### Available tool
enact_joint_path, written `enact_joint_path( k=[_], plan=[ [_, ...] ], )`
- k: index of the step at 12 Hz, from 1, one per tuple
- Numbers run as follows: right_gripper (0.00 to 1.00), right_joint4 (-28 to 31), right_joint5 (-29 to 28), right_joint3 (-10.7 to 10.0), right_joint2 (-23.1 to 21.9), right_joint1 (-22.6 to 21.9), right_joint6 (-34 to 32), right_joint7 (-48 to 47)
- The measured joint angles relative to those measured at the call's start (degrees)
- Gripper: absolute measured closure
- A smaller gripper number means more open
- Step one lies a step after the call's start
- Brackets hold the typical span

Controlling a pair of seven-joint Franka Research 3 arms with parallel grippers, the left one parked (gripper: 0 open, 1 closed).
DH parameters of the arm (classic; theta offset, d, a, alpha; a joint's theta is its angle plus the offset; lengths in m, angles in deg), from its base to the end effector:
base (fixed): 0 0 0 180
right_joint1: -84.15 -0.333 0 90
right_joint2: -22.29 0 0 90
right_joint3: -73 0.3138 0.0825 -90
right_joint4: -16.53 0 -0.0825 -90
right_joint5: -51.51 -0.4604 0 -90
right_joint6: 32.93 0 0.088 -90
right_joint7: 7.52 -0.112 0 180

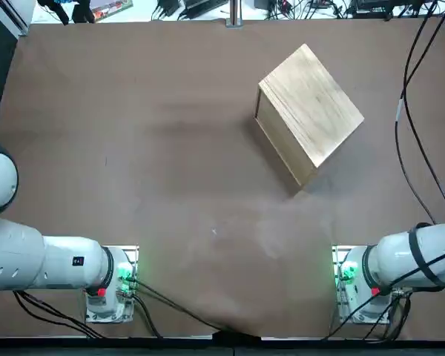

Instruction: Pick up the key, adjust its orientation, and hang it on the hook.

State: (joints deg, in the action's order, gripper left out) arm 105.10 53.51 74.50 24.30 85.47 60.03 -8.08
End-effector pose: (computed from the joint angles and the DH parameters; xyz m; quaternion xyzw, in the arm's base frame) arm 0.6472 -0.0020 0.6134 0.9996 -0.0028 0.0209 0.0169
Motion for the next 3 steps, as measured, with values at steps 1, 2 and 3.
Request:
enact_joint_path(
  k=[1, 2, 3],
  plan=[
    [0.0, 0.02, 0.0, 0.02, 0.02, 0.0, 0.0, -0.01],
    [0.0, 0.03, -0.01, 0.03, 0.05, 0.0, 0.0, -0.02],
    [0.0, 0.04, -0.01, 0.04, 0.07, 0.0, 0.0, -0.02]
  ],
)
